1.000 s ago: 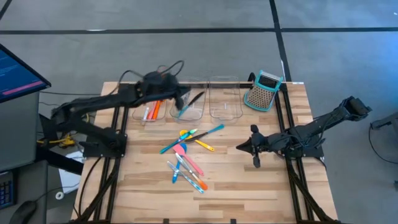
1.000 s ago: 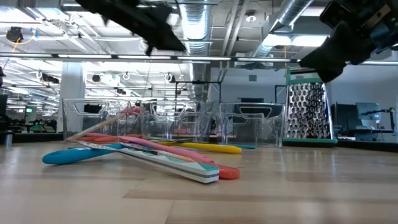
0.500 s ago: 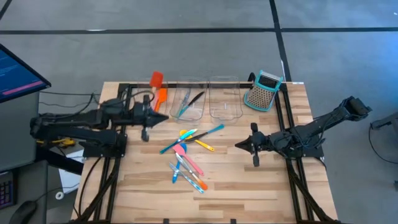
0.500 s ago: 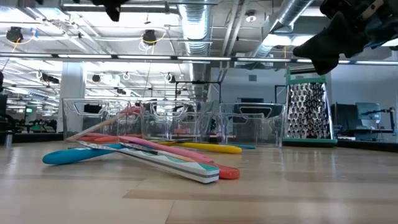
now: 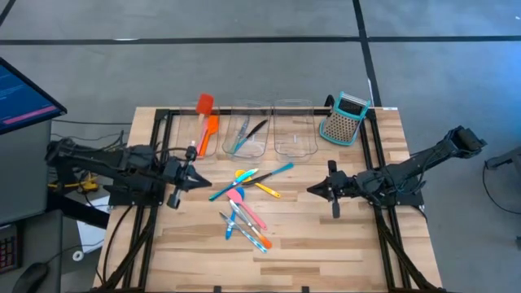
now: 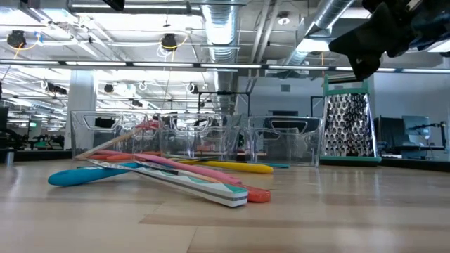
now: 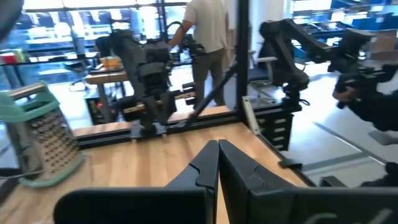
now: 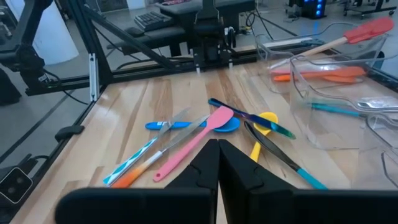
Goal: Pick & Place Kitchen Items
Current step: Put the blue knife into the middle transparent bin
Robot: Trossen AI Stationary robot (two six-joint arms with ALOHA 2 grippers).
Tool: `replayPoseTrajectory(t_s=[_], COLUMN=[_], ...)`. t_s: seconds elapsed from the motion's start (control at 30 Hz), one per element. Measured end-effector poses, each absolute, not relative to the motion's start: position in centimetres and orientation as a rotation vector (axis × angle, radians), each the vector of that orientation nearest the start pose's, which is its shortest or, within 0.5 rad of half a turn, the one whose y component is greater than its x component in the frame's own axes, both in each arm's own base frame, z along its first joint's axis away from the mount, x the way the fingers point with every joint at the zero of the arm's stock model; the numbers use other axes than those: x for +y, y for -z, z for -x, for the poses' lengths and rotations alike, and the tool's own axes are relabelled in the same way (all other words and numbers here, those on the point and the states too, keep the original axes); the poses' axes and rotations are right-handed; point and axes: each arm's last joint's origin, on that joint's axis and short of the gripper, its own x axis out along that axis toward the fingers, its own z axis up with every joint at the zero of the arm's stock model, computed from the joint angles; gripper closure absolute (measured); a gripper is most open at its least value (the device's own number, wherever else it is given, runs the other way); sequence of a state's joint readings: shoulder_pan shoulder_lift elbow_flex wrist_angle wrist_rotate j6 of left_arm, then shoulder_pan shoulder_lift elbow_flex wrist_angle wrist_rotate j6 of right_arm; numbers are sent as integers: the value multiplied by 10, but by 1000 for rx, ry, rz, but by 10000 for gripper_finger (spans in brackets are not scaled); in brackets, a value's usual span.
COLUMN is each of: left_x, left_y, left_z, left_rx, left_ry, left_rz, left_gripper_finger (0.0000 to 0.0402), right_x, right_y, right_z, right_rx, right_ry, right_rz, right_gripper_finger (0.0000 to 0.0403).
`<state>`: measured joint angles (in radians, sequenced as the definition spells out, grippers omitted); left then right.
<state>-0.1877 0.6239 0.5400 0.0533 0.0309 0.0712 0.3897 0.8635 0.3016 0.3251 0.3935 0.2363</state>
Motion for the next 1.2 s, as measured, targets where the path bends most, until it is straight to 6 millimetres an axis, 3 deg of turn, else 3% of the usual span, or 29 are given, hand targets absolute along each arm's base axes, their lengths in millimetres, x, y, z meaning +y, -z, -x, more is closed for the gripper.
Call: replayPoseTrajectory(t_s=[0.37,1.03,1.2], left_x=[-30,-30,-30], left_y=[-295,-296,-296], left_z=[-149,-149,-149], left_rx=[23,10,13], left_ry=[222,221,222], left_rz=[35,-14,52], left_gripper_finger=[401,401,400], right_x=[58,58,58], right_y=[-202,-202,-204], right_z=[-170,-170,-171], right_rx=[219,217,199], right_ry=[30,23,26], right_rz=[-144,-74,-120], right_gripper_finger=[403,403,403])
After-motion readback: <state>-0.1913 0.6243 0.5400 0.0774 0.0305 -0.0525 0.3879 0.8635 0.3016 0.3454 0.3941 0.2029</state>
